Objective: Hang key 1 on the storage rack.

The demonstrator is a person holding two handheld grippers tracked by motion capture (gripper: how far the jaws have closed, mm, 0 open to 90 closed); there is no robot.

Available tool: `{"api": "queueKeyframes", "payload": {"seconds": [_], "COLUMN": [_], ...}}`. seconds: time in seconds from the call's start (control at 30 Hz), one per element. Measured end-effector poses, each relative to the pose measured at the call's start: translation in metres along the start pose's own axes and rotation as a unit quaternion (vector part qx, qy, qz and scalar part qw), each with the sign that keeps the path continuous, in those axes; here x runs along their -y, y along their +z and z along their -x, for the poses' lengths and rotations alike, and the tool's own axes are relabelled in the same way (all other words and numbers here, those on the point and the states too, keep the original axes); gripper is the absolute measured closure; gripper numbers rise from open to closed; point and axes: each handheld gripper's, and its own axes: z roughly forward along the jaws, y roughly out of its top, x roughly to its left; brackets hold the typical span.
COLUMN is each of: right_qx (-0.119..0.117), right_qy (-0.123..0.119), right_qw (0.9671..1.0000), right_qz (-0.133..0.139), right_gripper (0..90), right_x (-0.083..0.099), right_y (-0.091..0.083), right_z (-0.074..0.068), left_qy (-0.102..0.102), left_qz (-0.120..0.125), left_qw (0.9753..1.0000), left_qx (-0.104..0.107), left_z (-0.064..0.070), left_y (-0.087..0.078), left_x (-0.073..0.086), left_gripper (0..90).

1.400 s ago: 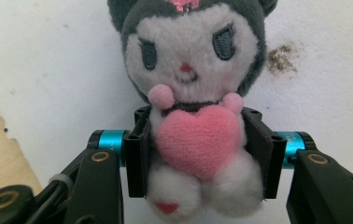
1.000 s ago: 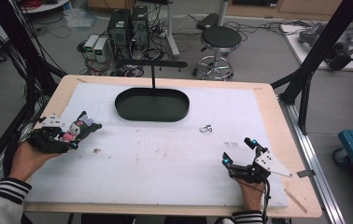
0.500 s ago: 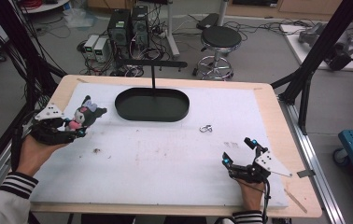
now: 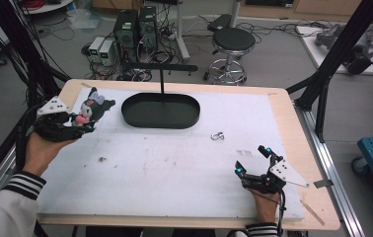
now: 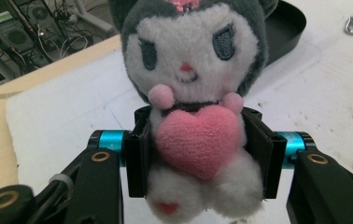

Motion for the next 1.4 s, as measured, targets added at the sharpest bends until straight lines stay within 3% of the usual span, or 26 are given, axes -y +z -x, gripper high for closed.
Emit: {"api": "queueKeyframes", "payload": {"seconds": [0.23,0.83,1.4], "right_qx": [0.0,0.0,-0.001], "right_qy": [0.003,0.004,0.005], "right_qw": [1.0,1.0,1.0], "right_qz": [-0.002,-0.001,0.0], "right_gripper": [0.6,0.5,0.5], "right_x": [0.0,0.0,0.0], "right_y": [0.0,-0.001,-0.001], "right_z": [0.0,0.0,0.0], "left_qy": [0.008,0.003,0.008], "left_qz": [0.006,0.015,0.0], "left_qw": [0.9999,0.9998,0.9996], "left_qx": [-0.005,-0.012,-0.028], "left_z": [0.002,-0.001,-0.004], "left_y": [0.01,0.032,0.049], "left_x": [-0.018,-0.055,-0.085], "left_gripper": [50.6,50.6,50.7]}}
